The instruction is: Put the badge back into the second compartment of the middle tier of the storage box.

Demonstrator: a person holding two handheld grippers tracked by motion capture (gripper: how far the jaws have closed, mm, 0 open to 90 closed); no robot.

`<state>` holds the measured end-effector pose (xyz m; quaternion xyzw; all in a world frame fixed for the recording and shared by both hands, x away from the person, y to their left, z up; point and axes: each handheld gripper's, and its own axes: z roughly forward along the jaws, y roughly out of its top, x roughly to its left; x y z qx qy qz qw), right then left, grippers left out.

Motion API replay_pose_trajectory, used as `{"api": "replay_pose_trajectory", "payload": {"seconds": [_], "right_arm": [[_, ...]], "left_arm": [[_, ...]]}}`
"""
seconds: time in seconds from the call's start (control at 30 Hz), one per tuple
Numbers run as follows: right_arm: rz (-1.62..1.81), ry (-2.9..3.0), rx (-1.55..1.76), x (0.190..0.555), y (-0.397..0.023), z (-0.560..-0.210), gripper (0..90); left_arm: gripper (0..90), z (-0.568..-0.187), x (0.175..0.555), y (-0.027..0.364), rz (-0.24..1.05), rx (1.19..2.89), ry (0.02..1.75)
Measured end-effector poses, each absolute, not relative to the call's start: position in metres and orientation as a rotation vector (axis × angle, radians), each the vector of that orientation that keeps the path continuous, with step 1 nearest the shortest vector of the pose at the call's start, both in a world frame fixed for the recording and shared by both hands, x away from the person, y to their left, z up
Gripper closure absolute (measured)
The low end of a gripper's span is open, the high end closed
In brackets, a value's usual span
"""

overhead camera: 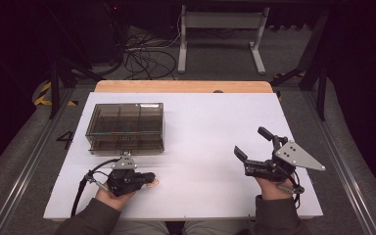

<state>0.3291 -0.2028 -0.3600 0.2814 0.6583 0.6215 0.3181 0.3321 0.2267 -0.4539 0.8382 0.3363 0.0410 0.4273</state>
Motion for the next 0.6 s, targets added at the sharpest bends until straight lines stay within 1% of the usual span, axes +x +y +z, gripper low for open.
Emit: {"api": "replay_pose_trajectory", "payload": {"seconds": [0.4, 0.5, 0.6], "right_arm": [[1.636, 1.733, 0.739, 0.3290, -0.2024, -0.3600, 6.0], [1.636, 1.732, 0.739, 0.3288, -0.2024, -0.3599, 6.0], [1.634, 1.732, 0.740, 0.3289, -0.2026, -0.3601, 6.0]], "left_arm": [[85.5, -0.4522, 0.3282, 0.2251, 0.126, 2.112, 0.801], [86.5, -0.4500, 0.3251, 0.2232, 0.181, 2.115, 0.763], [87.7, -0.4481, 0.3233, 0.2229, 0.201, 2.107, 0.752]]}}
